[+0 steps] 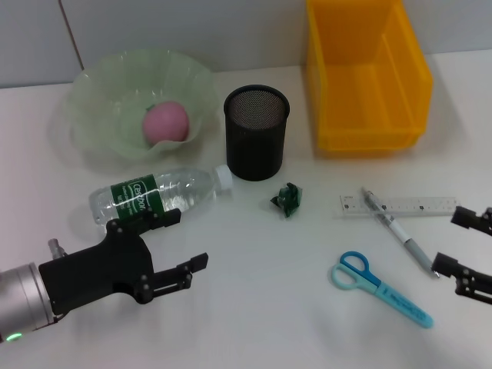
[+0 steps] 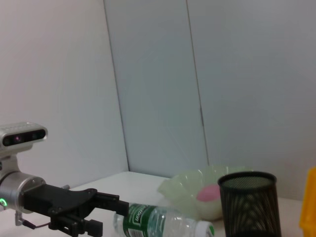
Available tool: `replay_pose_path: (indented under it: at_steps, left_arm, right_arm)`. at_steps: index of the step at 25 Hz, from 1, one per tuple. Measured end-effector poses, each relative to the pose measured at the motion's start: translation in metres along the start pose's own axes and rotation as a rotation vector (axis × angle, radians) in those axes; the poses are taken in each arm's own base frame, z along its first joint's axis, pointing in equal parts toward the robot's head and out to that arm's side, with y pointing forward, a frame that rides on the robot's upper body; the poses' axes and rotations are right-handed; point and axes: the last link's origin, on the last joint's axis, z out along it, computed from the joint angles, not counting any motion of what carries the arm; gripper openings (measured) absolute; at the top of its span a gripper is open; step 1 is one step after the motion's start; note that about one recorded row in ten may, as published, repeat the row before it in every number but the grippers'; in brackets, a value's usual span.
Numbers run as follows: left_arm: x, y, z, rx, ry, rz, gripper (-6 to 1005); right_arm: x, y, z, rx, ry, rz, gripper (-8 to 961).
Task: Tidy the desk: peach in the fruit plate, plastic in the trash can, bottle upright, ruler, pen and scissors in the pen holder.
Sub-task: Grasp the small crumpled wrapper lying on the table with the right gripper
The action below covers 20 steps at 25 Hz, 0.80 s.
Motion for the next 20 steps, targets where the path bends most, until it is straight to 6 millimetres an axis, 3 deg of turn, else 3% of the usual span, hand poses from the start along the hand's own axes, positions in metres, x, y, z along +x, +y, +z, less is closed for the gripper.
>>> replay_pose_path:
  at_steps: [5, 9, 13, 14, 15, 16, 20]
  left_arm:
    - [-0.004, 0.001, 0.002, -0.004, -0.024, -0.001, 787]
    - [-0.005, 0.0, 0.005, 0.0, -0.032, -0.004, 786]
    - [-0.007, 0.001, 0.007, -0.007, -0.038, -0.011, 786]
    - [-0.007, 0.001, 0.007, -0.007, -0.038, -0.011, 785]
    - [-0.007, 0.001, 0.007, -0.008, -0.039, -0.012, 785]
    - [-0.007, 0.001, 0.007, -0.009, -0.04, -0.012, 785]
    - [-0.007, 0.002, 0.007, -0.014, -0.043, -0.01, 784]
  right_arm:
    - [0.007, 0.005, -0.006, 0.041, -0.015, 0.016, 805]
    - [0.01, -0.001, 0.004, 0.116, -0.085, 0.028, 805]
    - [0.019, -0.004, 0.042, 0.203, -0.167, -0.054, 805]
    - [0.019, -0.004, 0.042, 0.203, -0.167, -0.054, 805]
    - [0.023, -0.008, 0.059, 0.204, -0.143, -0.048, 805]
    - [0.023, -0.008, 0.059, 0.204, -0.143, -0.048, 804]
    - [0.03, -0.015, 0.093, 0.189, -0.07, -0.014, 804]
